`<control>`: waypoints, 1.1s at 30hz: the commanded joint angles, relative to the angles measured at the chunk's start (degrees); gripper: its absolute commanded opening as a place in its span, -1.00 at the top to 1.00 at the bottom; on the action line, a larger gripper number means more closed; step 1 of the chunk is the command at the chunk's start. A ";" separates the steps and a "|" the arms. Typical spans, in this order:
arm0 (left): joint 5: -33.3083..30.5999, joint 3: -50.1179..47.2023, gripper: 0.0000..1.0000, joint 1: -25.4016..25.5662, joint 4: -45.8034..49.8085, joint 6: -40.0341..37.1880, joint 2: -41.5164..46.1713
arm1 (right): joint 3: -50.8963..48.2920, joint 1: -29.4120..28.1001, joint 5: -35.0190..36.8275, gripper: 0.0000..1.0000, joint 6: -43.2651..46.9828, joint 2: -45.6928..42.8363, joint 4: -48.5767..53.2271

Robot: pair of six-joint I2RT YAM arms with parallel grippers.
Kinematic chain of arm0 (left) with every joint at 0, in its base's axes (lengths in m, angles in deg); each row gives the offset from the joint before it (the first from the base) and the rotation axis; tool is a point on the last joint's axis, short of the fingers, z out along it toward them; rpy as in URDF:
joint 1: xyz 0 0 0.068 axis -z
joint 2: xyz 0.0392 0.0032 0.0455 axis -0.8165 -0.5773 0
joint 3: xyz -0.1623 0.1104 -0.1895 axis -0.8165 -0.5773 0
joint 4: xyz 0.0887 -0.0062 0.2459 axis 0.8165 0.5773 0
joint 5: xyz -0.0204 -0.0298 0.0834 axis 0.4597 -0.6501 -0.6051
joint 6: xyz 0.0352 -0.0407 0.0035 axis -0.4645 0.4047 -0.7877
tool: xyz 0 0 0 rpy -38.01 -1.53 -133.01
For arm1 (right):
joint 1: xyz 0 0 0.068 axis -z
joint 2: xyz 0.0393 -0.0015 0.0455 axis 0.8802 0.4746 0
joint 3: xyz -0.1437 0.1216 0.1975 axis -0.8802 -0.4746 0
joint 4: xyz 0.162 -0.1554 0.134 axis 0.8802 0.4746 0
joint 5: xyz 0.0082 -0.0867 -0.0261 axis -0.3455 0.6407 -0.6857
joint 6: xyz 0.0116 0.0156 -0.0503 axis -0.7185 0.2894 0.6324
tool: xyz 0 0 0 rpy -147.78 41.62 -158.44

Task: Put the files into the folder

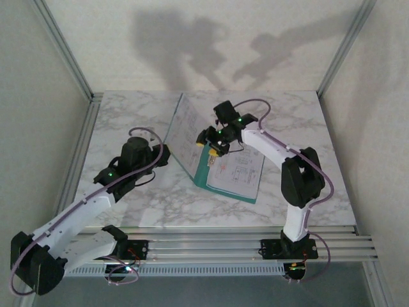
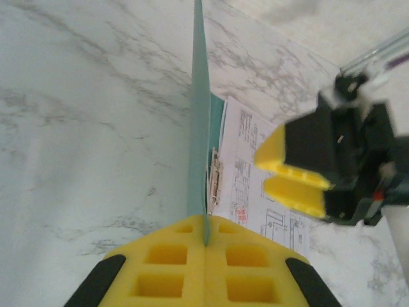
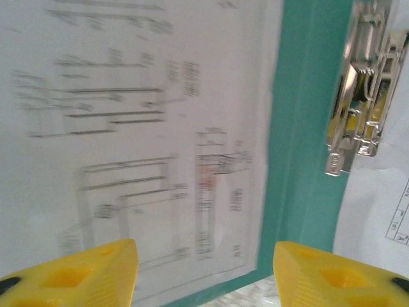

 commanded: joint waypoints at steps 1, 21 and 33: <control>-6.42 4.22 1.00 4.69 3.71 -3.76 -2.97 | 5.73 -0.74 5.12 -0.20 -2.73 -2.73 6.79; -15.02 16.70 1.00 21.51 4.36 -7.29 -17.83 | 18.55 -4.08 14.46 0.00 0.11 -2.02 24.55; -16.48 17.42 0.49 24.04 5.65 -4.93 -17.93 | 13.81 -3.96 13.58 1.00 10.91 -2.83 25.85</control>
